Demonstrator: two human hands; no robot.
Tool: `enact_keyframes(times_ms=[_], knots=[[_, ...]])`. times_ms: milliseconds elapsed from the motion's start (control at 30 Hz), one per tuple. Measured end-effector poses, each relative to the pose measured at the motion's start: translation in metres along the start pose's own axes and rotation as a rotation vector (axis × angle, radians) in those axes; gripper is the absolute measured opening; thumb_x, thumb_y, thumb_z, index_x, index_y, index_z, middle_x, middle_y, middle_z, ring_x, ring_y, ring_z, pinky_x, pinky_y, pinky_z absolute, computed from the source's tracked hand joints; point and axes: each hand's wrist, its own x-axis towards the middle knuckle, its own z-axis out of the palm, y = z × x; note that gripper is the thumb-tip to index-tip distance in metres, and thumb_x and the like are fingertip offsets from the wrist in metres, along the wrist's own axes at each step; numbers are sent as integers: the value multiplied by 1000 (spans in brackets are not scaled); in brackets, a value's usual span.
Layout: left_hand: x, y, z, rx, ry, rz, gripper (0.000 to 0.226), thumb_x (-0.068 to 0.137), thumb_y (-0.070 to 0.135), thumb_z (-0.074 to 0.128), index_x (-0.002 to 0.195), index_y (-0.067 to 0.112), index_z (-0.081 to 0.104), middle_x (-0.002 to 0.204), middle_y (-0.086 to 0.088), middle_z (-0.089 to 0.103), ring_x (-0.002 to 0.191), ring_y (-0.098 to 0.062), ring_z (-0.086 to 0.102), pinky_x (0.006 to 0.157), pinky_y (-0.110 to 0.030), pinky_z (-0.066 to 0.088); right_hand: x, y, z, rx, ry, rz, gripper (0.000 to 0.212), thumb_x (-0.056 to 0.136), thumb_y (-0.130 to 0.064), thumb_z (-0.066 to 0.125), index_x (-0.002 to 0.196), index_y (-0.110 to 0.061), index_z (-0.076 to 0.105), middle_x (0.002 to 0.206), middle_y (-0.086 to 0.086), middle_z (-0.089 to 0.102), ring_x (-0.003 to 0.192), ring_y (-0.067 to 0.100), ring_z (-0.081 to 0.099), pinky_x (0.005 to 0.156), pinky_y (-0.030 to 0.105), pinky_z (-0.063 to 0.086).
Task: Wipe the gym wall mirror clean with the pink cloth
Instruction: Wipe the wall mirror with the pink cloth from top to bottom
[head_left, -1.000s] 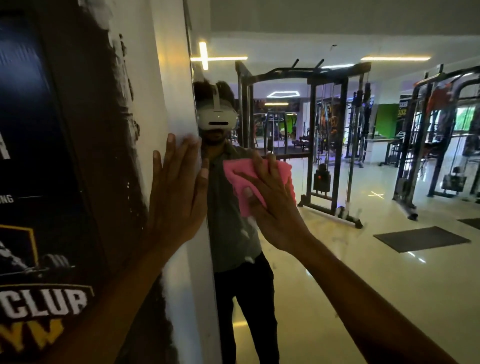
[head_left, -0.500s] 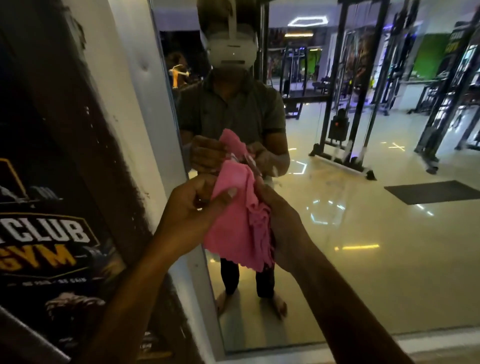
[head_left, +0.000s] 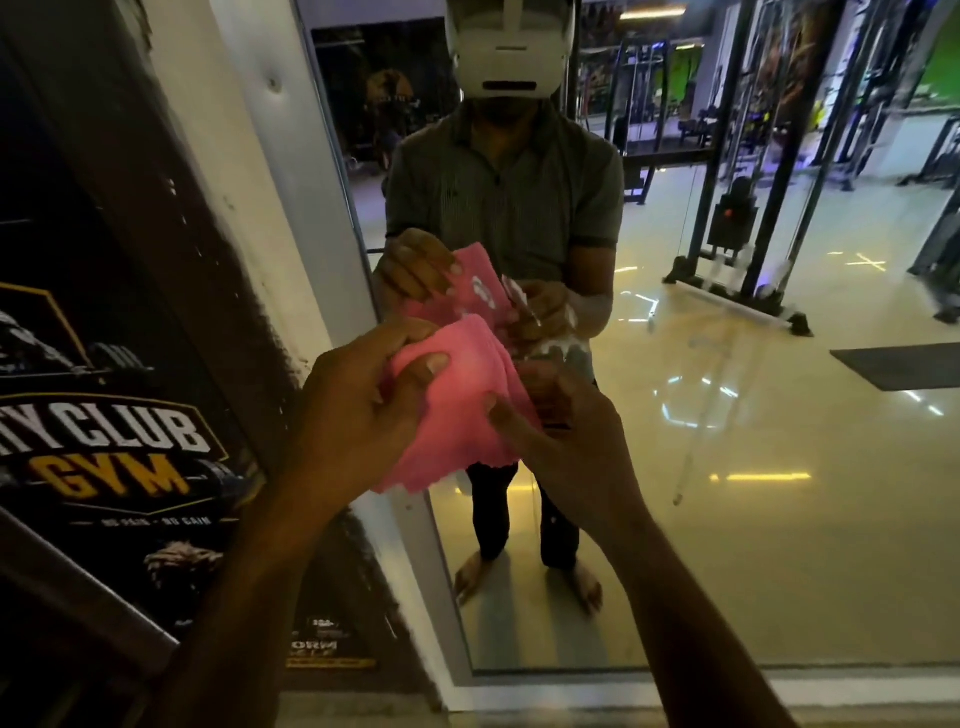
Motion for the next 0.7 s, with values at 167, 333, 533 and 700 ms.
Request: enact_keyframes(times_ms=[167, 333, 533, 700], knots=[[11, -4, 1, 6, -64, 103, 26, 101, 42, 73, 125, 33, 65, 116, 23, 68, 108, 15, 63, 92, -2, 48, 9, 8, 4, -143, 47, -49, 14, 102, -26, 79, 108, -14, 78, 90, -7, 80, 84, 7, 77, 75, 30, 64], [16, -14, -6, 99, -113, 64, 34, 100, 53, 70, 120, 26, 66, 101, 21, 67, 95, 8, 65, 78, -4, 50, 17, 9, 1, -124, 91, -62, 8, 104, -22, 76, 108, -15, 74, 95, -15, 77, 88, 4, 77, 72, 21, 62], [36, -19, 16, 448, 282, 315, 18, 106, 32, 65, 115, 19, 72, 115, -7, 71, 103, -28, 65, 91, -40, 48, 26, 12, 5, -162, 369, -91, 10, 99, -25, 79, 105, -30, 73, 105, -8, 71, 94, 19, 73, 82, 29, 61], [25, -29, 59, 786, 665, 277, 18, 110, 28, 65, 112, 11, 60, 96, -18, 69, 80, -35, 67, 80, -38, 40, 35, 41, -28, -420, 547, -221, 27, 98, -24, 84, 118, -10, 73, 121, 2, 68, 109, 23, 64, 88, 55, 58]])
